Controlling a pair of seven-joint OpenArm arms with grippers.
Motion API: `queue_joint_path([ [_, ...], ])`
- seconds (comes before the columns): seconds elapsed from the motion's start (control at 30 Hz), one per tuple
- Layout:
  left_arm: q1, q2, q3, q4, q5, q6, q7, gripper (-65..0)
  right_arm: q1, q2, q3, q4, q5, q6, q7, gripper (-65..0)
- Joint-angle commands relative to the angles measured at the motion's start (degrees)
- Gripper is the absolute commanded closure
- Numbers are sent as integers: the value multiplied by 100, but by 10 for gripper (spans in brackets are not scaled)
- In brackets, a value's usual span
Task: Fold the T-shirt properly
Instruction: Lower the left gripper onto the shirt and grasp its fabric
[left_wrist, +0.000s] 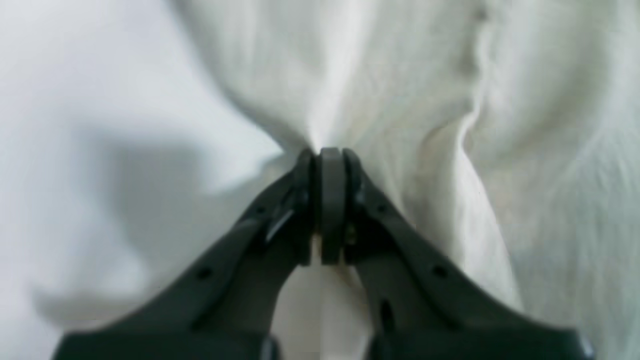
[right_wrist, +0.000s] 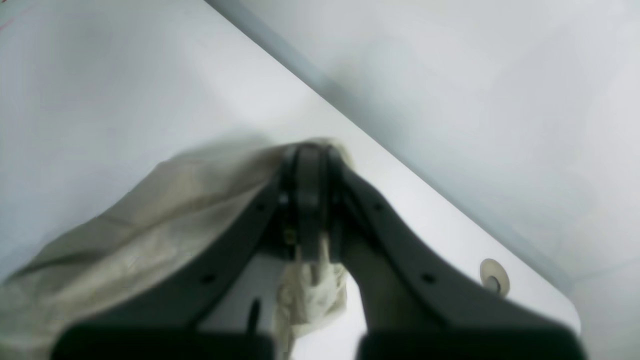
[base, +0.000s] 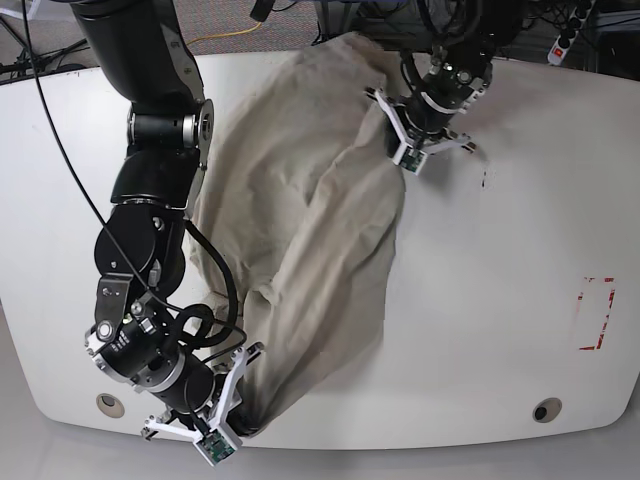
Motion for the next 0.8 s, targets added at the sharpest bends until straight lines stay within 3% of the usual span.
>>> queue_joint_path([
  [0.0,-16,-70,-315,266,10,-8,-110,0,240,45,13,115,16,-12,168,0],
  [0.2,-210,-730,-798,380,-16,-16,-110,0,240,142,13,133,-160,-12,168,0],
  [0.37,-500,-870,-1229,327,-16,-16,-101,-1,240,150,13,133,-178,-12,168,0],
  [0.47,-579,-870,-1519,327,-16,-183,-48,-158,222,150,13,133,-178,-12,168,0],
  [0.53,-579,-870,-1739,363,-16,-561,-22,-306,222,150,13,133,-178,-12,168,0],
  [0.6,-579,-826,-1976,371,-16,-781,-22,-400,222,150,13,133,-178,-12,168,0],
  [0.67,-579,-659,-2170,371,-16,-1019,-22,-428,214,133,13,133,-178,-12,168,0],
  [0.77,-517,-483,-2389,424,-16,-1590,-13,-406,214,133,13,133,-178,-12,168,0],
])
